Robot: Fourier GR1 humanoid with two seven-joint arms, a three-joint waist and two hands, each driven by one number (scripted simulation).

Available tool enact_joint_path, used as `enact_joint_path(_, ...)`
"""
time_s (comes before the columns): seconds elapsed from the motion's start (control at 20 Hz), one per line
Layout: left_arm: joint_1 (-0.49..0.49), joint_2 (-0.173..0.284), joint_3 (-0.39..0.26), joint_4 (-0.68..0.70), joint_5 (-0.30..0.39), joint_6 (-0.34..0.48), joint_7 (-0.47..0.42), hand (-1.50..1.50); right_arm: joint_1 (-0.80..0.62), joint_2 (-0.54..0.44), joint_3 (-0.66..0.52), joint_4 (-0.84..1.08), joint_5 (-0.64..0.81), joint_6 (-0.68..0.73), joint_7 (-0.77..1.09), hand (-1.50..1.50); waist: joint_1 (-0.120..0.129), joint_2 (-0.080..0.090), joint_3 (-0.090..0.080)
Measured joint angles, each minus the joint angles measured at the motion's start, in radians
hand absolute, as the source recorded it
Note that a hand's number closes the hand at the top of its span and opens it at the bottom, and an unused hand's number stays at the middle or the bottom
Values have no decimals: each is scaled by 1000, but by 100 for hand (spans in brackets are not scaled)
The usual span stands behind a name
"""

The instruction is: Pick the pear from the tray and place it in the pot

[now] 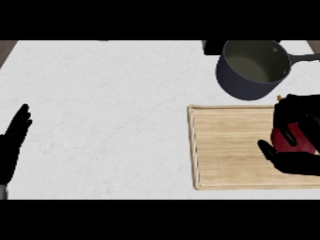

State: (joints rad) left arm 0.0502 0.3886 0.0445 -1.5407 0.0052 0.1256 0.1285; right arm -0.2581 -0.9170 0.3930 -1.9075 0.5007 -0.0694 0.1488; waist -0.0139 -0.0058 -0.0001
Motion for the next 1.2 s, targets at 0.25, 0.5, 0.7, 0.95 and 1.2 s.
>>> enact_joint_path(0.25,-11,-10,1,14,-10,-9,-9,0,2,19,-165,-15,-155,18,-11,150,5,3,0)
enact_joint_path(0.5,-24,-11,15,26,-15,-29,-17,0,-54,73,-277,85,-241,55,-62,150,16,6,0)
enact_joint_path(0.7,-28,-24,15,32,-31,-35,-29,0,-160,113,-331,244,-263,96,-123,150,24,8,0)
enact_joint_path(0.95,-48,-36,17,27,-40,-46,-9,0,-307,155,-367,490,-242,136,-234,150,32,9,0)
enact_joint_path(1.2,-74,-46,23,52,-45,-55,-11,0,-476,209,-356,759,-159,124,-332,150,41,13,0)
